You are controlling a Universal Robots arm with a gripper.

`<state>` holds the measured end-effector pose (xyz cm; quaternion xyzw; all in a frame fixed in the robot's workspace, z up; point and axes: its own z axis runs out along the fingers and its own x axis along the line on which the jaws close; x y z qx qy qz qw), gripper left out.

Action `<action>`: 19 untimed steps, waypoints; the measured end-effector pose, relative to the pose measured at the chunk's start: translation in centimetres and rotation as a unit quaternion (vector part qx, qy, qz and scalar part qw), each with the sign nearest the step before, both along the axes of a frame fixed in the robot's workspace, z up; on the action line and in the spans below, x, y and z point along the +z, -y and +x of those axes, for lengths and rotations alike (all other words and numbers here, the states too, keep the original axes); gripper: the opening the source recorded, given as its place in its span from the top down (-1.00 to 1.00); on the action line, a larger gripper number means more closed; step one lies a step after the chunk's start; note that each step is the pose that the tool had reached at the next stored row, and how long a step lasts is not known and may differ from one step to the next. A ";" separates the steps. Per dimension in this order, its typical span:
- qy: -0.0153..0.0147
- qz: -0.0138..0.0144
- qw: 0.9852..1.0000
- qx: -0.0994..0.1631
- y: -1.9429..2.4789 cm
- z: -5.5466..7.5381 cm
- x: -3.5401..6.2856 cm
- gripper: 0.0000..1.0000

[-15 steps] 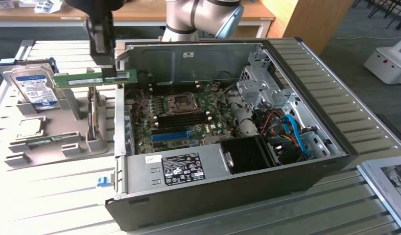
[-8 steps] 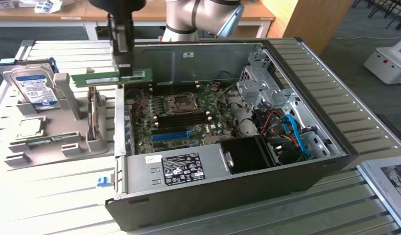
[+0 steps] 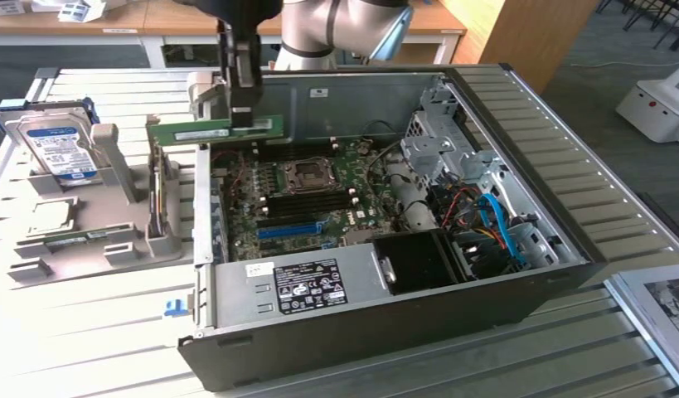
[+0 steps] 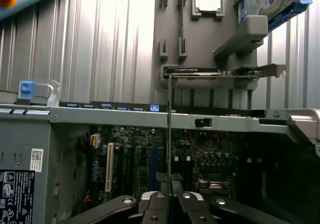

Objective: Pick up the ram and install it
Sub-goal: 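Pick up the ram and move it above insertion slot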

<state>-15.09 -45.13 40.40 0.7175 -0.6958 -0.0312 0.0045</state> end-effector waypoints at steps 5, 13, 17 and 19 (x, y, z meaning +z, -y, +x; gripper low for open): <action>0.000 0.000 1.000 0.000 0.00 1.5 0.00 0.76; 0.000 0.000 1.000 0.000 0.00 4.1 0.00 0.76; 0.000 0.000 1.000 0.000 0.01 5.6 0.00 0.76; -0.001 0.000 1.000 0.000 0.01 6.3 0.00 0.76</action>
